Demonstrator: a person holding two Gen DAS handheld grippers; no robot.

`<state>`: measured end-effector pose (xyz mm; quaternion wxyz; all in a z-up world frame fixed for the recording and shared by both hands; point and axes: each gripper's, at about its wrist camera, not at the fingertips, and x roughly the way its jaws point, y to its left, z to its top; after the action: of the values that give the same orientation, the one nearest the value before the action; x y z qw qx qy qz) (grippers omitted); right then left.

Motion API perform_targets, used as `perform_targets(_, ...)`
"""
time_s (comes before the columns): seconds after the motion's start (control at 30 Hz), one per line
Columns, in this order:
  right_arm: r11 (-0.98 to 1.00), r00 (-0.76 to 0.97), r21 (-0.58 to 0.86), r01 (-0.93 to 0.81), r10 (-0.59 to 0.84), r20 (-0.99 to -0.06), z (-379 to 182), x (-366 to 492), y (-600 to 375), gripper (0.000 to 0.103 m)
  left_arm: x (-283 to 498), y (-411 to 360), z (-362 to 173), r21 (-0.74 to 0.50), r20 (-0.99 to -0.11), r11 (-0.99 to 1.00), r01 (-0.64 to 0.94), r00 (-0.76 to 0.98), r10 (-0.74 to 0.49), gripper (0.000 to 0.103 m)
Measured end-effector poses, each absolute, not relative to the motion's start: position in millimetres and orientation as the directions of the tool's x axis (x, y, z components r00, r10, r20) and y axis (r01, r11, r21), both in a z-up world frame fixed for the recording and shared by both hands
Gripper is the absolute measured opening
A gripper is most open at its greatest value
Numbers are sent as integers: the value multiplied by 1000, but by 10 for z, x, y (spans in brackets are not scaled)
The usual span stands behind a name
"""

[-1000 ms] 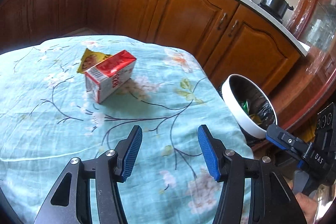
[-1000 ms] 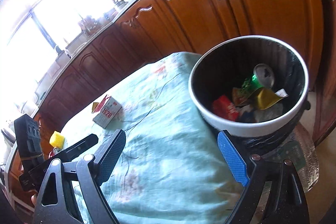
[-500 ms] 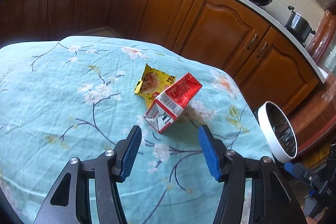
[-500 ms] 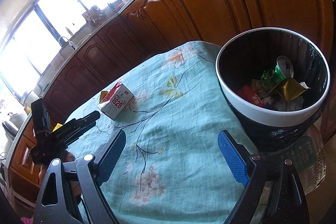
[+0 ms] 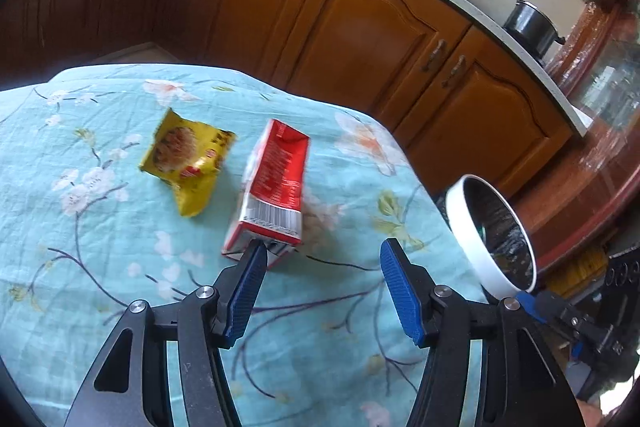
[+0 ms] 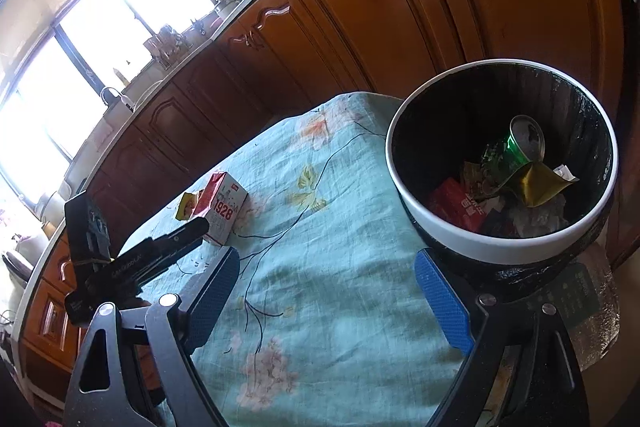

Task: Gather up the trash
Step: 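Move both tools back and grasp the yellow snack bag with the left gripper, then grasp the red drink carton with the right gripper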

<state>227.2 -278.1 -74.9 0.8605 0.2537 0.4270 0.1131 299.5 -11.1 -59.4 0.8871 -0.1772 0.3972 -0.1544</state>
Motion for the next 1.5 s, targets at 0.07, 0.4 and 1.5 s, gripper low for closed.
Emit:
perform_targets(0.07, 843, 608, 538, 24, 415, -677, -748, 2306, -2773, 91, 2956, -172, -592, -452, -640, 874, 177, 618, -456, 59)
perform_targets(0.4, 841, 574, 540, -38, 461, -677, -801, 2535, -2356, 91, 2884, 564, -451, -367, -655, 930, -6, 712, -254, 59)
perform_targets(1.5, 863, 457, 450, -228, 503, -734, -911, 3349, -917, 77, 2701, 1031, -599, -356, -663, 926, -128, 732, -154, 5)
